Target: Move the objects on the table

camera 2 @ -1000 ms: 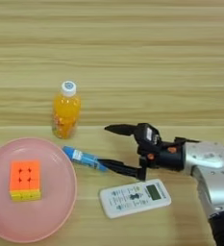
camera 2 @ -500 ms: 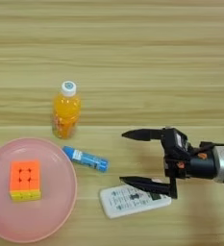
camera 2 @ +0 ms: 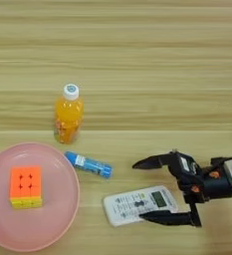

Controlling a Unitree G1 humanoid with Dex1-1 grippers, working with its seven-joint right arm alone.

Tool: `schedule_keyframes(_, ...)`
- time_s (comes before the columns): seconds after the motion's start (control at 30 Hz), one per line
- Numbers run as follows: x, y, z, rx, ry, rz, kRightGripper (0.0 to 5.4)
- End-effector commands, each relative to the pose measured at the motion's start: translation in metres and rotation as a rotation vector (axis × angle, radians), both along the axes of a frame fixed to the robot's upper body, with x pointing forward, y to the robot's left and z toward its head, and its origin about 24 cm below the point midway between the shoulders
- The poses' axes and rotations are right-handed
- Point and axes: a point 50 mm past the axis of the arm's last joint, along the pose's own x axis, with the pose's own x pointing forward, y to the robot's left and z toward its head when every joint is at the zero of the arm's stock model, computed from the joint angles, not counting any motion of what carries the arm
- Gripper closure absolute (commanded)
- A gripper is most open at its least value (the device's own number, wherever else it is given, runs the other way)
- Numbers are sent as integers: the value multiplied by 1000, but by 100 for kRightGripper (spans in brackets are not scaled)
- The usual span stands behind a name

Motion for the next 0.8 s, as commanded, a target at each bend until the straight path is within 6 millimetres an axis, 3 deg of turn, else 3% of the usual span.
schedule_keyframes(0.03, 12, -3, 14, -86, -118, 27, 5)
schedule_keyframes(0.4, 13, 3, -3, -136, -158, 50, 5)
schedule_keyframes(0.8, 15, 4, -9, -132, -166, 33, 165)
